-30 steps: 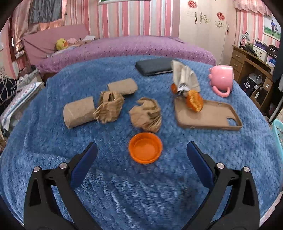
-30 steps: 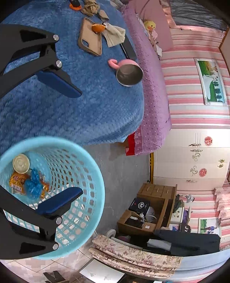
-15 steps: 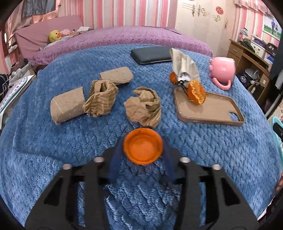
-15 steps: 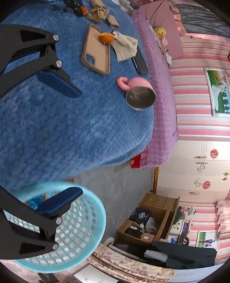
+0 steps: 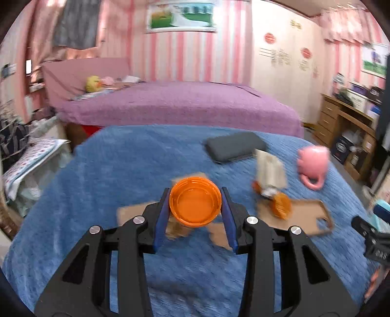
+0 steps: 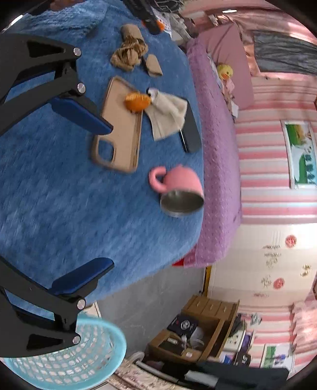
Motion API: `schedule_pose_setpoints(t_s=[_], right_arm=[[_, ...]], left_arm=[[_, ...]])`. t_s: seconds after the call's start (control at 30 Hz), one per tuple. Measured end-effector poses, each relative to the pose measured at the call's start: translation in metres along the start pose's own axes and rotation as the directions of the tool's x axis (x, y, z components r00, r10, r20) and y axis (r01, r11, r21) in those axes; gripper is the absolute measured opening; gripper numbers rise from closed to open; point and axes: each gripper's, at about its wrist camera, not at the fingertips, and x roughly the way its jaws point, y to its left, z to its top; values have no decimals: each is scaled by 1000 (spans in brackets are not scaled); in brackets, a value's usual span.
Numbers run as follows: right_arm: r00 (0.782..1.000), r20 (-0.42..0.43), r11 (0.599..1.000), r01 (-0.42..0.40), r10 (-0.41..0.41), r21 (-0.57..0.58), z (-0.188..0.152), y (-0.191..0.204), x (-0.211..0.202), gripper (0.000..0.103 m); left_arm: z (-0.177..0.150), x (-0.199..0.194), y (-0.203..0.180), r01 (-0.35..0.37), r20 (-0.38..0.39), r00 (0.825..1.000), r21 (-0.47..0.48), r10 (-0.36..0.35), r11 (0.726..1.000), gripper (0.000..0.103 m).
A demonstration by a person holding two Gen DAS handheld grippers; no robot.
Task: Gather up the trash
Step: 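Lift the orange cap with the left tool while the right tool reaches toward the phone case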
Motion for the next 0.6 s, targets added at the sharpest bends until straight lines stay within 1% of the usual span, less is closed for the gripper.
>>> schedule_pose_setpoints(t_s=[0.03, 0.13, 0.23, 0.3, 0.33, 0.43, 0.47, 0.57, 0.6], right_arm=[[1000, 2, 1000, -6, 6, -7, 2, 6, 2, 98], [999, 4, 998, -34, 34, -44, 10, 33, 14, 98], [998, -17, 993, -61, 60, -103, 16, 63, 29, 97], [997, -29, 988, -75, 72, -136, 17, 79, 38, 95], [996, -39, 986, -84, 79, -146, 17, 84, 42, 87], [989, -99, 978, -122, 107, -169, 17, 102, 60, 74], [988, -108, 977, -128, 110, -173, 17, 105, 63, 71], [981, -148, 970, -152, 125, -190, 17, 113, 76, 56], [977, -168, 968, -163, 131, -193, 17, 114, 80, 49]], left_arm=[[1, 2, 5, -26, -4, 1000, -9, 26, 1000, 39], [6, 4, 17, -44, 5, 999, -25, 44, 999, 39], [7, 2, 33, -78, 25, 997, -27, 79, 997, 39], [6, 7, 45, -94, 7, 996, -37, 94, 995, 39], [5, 10, 51, -103, -2, 995, -43, 103, 994, 39], [4, 15, 66, -125, -21, 992, -60, 124, 990, 39], [4, 15, 71, -128, -22, 992, -70, 126, 989, 39], [6, 15, 82, -125, -24, 992, -99, 123, 987, 39], [7, 16, 84, -124, -26, 992, -106, 122, 987, 39]])
